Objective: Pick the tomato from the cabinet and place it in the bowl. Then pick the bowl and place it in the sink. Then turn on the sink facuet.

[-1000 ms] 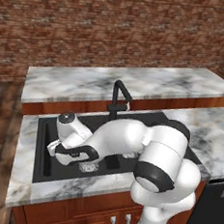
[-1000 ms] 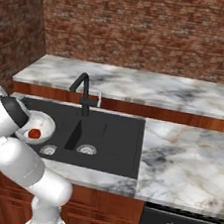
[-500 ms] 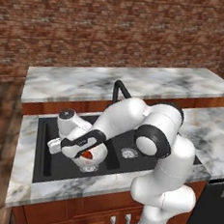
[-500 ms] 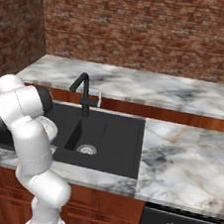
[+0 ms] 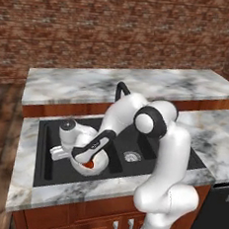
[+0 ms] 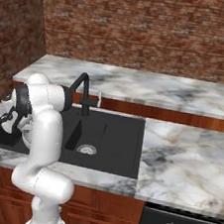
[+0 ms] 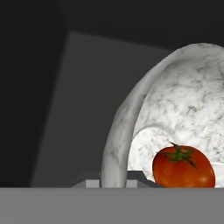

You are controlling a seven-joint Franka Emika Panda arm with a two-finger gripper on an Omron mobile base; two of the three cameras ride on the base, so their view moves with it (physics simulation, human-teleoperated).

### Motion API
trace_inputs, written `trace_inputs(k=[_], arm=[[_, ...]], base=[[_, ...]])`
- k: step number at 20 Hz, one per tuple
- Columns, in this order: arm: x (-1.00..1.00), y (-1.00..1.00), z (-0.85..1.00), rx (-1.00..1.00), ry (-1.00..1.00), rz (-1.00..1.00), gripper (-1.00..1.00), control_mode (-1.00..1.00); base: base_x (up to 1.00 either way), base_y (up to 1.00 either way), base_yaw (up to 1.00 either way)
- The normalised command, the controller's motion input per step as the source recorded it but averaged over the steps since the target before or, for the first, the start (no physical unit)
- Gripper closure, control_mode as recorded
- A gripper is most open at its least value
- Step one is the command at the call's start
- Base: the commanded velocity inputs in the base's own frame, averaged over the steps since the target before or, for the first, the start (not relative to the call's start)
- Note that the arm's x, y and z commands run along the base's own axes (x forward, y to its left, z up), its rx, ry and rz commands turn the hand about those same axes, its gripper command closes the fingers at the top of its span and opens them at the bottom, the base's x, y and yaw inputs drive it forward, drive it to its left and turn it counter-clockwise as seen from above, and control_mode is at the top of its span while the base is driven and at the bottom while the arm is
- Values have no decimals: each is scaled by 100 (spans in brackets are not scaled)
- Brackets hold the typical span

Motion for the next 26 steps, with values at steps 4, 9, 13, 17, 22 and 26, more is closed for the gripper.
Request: trace_inputs(k=[4, 9, 13, 17, 22, 26], arm=[[41, 15, -21, 0, 0, -9, 100, -100], [54, 13, -13, 0, 1, -9, 100, -100], [66, 11, -12, 0, 4, -7, 100, -100], [59, 14, -24, 0, 4, -6, 100, -100], [49, 23, -34, 0, 3, -4, 100, -100], [28, 16, -23, 0, 2, -1, -100, -100]], base=[[0, 0, 0], [0, 0, 0], [0, 0, 0], [0, 0, 0], [0, 0, 0], [0, 0, 0]])
